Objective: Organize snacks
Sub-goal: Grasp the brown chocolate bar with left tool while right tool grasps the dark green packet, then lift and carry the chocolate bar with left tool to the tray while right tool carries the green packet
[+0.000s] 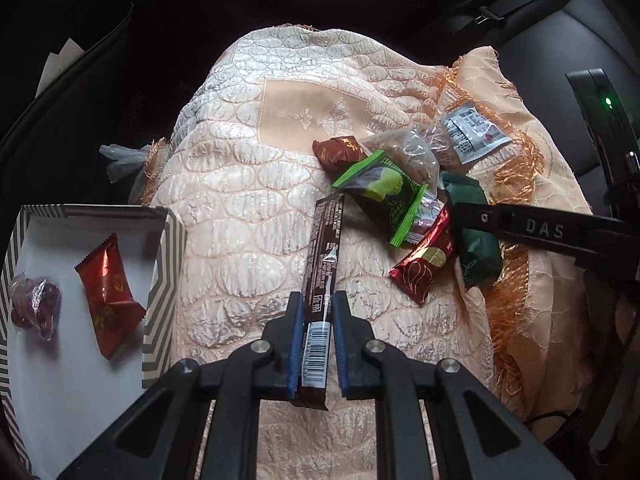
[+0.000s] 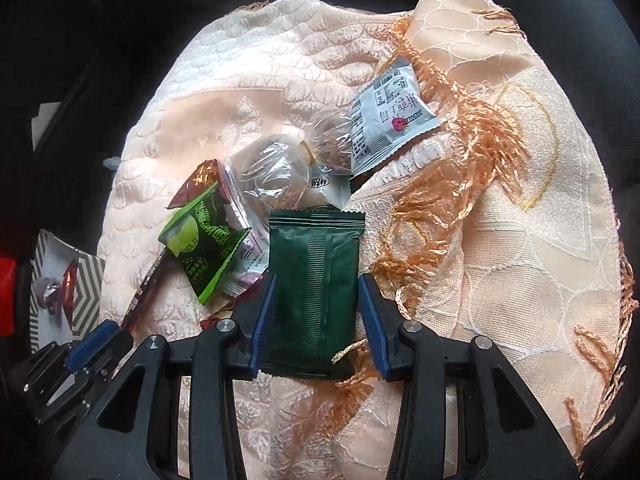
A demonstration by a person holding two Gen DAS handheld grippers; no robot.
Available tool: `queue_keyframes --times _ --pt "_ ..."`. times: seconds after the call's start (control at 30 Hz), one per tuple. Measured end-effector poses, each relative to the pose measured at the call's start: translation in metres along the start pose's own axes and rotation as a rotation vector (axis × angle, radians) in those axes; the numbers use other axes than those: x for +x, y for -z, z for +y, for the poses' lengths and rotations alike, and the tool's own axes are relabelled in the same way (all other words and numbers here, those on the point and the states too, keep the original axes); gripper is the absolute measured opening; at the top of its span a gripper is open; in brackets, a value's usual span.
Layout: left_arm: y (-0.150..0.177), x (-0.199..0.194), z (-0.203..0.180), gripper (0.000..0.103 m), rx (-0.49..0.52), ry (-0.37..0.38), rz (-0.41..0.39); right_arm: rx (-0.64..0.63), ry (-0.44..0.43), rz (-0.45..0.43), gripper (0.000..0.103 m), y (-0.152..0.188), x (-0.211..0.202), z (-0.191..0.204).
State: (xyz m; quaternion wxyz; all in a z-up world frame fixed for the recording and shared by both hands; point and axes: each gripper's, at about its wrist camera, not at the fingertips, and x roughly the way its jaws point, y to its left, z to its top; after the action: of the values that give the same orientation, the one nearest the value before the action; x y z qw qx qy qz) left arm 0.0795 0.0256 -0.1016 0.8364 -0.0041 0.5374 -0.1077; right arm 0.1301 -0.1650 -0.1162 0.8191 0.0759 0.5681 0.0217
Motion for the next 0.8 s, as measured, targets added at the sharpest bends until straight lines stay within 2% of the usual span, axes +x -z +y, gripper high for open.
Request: queue_keyframes --times 0.1,0.23,0.3,0.33,0.5,0.53,0.57,0.8 --pt "0.002 0.006 -0.002 0.017 0.009 -0.025 0.005 -0.011 0.016 0.017 0.051 -0.005 0.007 0.006" --pt "0.000 0.015 -0.005 0.021 -0.001 -0.040 0.014 -0.048 0.014 0.002 0.048 -0.003 0.008 0.007" --pt "-0.005 0.020 -0.004 0.038 -0.019 -0.062 0.012 -0.071 0.016 -0.011 0.044 0.001 0.004 0.007" --pt "-0.007 0.022 -0.002 0.038 -0.036 -0.063 0.011 -0.079 0.015 -0.013 0.044 0.003 0.003 0.006" --pt "-0.009 0.027 0.001 0.038 -0.061 -0.045 0.008 -0.073 -0.045 -0.028 0.044 0.012 -0.012 0.001" --pt "-0.008 0.027 0.000 0.035 -0.050 -0.052 0.003 -0.076 -0.052 -0.032 0.044 0.015 -0.015 0.000" --pt "-0.007 0.027 -0.002 0.023 -0.039 -0.053 0.000 -0.079 -0.060 -0.034 0.044 0.018 -0.017 0.001" --pt "0.000 0.011 -0.002 0.019 -0.026 -0.038 -0.010 -0.074 -0.131 -0.054 0.044 0.040 -0.038 0.003"
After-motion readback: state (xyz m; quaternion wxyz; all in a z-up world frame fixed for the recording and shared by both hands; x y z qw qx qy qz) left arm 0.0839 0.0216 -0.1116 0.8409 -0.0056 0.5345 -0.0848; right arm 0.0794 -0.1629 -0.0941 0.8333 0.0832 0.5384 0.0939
